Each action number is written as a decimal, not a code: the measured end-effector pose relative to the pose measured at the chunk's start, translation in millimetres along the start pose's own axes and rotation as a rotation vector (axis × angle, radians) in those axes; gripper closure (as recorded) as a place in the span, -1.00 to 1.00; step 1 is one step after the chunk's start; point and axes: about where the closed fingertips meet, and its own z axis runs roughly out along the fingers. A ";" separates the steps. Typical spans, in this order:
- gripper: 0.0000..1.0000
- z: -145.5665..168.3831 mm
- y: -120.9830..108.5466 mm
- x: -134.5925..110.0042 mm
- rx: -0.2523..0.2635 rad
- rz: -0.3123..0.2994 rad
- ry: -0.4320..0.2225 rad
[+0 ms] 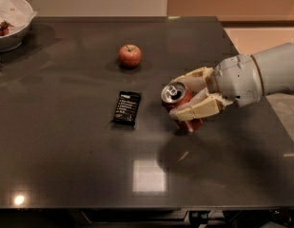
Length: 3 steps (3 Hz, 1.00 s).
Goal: Place coke can upright
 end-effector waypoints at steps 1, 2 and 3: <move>1.00 -2.9 6.0 2.1 -0.020 0.018 -0.135; 1.00 -5.8 9.8 7.8 -0.044 0.026 -0.234; 1.00 -8.6 9.9 16.4 -0.066 0.043 -0.324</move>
Offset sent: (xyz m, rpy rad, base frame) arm -0.0126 -0.0226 -0.0125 0.3607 0.0600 0.0826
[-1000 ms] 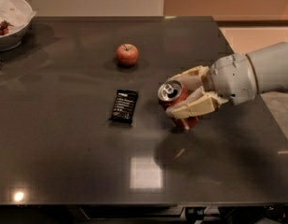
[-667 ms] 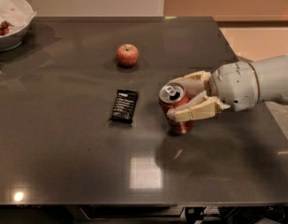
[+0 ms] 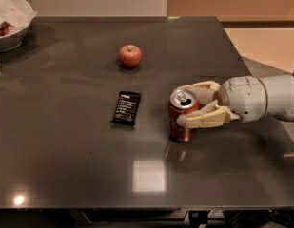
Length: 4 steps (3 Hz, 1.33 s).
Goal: Place coke can upright
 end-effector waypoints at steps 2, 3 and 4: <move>0.19 -7.9 -5.3 9.1 -0.022 0.047 -0.116; -0.30 -10.6 -8.4 9.2 -0.010 0.064 -0.145; -0.76 -8.3 -8.1 8.1 -0.014 0.062 -0.143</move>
Offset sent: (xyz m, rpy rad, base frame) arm 0.0111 -0.0196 -0.0121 0.1739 0.0914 0.0140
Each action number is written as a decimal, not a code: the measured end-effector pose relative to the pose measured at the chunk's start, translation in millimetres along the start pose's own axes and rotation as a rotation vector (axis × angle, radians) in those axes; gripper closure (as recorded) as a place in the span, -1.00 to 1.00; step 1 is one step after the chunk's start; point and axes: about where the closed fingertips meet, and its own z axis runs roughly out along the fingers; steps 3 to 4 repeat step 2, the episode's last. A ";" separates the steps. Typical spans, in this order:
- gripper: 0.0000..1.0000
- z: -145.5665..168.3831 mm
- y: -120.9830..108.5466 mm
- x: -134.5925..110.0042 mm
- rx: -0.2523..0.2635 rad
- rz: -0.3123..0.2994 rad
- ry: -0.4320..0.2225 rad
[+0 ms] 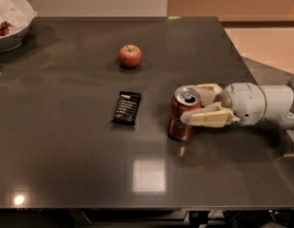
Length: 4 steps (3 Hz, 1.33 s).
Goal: Place coke can upright
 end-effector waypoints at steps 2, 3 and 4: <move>-1.00 2.1 0.1 -0.7 -0.003 -0.001 0.000; -1.00 2.1 0.1 -0.7 -0.003 -0.001 0.000; -1.00 2.1 0.1 -0.7 -0.003 -0.001 0.000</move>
Offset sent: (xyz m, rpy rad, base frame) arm -0.0001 0.0018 0.0006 -0.0001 -0.0009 0.0028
